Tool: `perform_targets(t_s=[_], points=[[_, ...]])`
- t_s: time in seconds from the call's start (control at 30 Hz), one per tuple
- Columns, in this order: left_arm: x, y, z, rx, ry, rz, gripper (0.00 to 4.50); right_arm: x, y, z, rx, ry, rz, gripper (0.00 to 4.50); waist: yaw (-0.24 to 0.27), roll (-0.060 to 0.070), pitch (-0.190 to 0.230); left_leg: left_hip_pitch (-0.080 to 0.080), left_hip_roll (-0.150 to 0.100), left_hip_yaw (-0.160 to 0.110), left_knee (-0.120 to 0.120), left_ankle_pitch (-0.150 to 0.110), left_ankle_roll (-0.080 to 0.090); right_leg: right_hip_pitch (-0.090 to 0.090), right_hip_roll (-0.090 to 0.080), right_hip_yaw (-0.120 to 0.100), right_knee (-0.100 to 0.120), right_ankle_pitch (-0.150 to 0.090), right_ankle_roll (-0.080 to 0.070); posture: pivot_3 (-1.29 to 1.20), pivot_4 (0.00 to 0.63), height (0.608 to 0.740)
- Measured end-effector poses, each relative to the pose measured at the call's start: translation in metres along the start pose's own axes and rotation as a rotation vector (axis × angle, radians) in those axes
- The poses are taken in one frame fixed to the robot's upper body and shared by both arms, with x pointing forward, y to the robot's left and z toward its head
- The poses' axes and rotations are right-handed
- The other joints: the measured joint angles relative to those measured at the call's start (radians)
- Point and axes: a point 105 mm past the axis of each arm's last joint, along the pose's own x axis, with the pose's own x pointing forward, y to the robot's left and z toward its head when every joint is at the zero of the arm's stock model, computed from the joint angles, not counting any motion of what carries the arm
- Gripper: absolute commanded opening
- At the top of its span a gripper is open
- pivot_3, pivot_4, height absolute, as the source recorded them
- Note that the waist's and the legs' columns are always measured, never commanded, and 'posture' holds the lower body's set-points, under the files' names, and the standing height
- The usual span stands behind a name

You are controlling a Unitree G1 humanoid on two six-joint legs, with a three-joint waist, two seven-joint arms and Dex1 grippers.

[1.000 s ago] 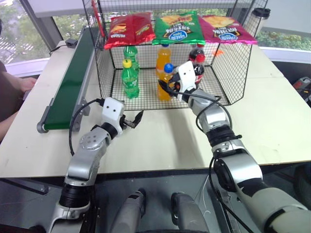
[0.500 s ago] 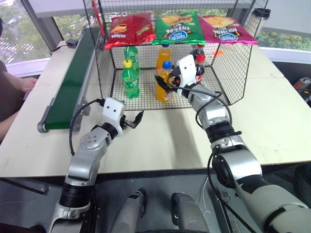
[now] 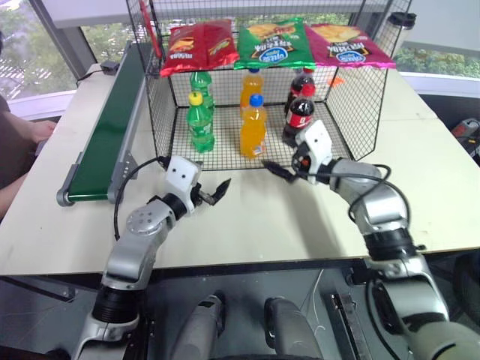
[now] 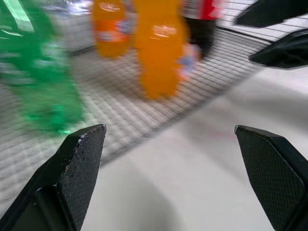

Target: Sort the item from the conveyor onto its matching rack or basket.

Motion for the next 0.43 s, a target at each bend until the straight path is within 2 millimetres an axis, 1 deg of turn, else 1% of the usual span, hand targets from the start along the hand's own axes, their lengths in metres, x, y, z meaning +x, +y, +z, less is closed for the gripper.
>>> perform_targets(t_s=[0.07, 0.13, 0.23, 0.33, 0.43], points=[[-0.004, 0.002, -0.006, 0.015, 0.038, -0.019, 4.5, -0.007, 0.016, -0.015, 0.011, 0.056, 0.067, 4.46, 0.0, 0.0, 0.0, 0.0, 0.0, 0.001, 0.0, 0.0, 0.0, 0.0, -0.002, 0.0, 0.0, 0.0, -0.001, 0.0, 0.15, 0.738], [-0.007, 0.001, -0.01, 0.019, 0.054, -0.037, 4.5, -0.01, 0.027, -0.025, 0.051, 0.088, 0.102, 4.46, 0.0, 0.0, 0.0, 0.0, 0.0, 0.001, 0.001, 0.0, 0.0, 0.0, -0.002, 0.0, 0.0, 0.0, -0.001, 0.0, 0.15, 0.738], [-0.01, -0.002, -0.016, 0.011, 0.075, -0.062, 4.5, -0.012, 0.037, -0.023, 0.064, 0.087, 0.136, 4.46, 0.001, 0.0, 0.0, 0.0, 0.0, 0.001, 0.001, 0.0, 0.0, 0.001, -0.003, 0.0, 0.0, 0.0, -0.001, 0.0, 0.15, 0.738], [-0.011, -0.007, -0.02, 0.018, 0.095, -0.098, 4.5, -0.017, 0.039, -0.023, 0.048, 0.102, 0.145, 4.46, 0.005, 0.0, 0.0, -0.001, 0.0, 0.001, 0.001, 0.0, 0.0, 0.001, -0.003, 0.0, -0.001, 0.0, -0.002, 0.0, 0.15, 0.738], [-0.01, -0.009, -0.02, 0.024, 0.094, -0.112, 4.5, -0.017, 0.04, -0.023, 0.057, 0.105, 0.148, 4.46, 0.004, 0.0, 0.0, -0.001, 0.0, 0.001, 0.001, 0.0, 0.0, 0.001, -0.003, 0.0, -0.003, 0.0, -0.002, 0.0, 0.15, 0.738]])
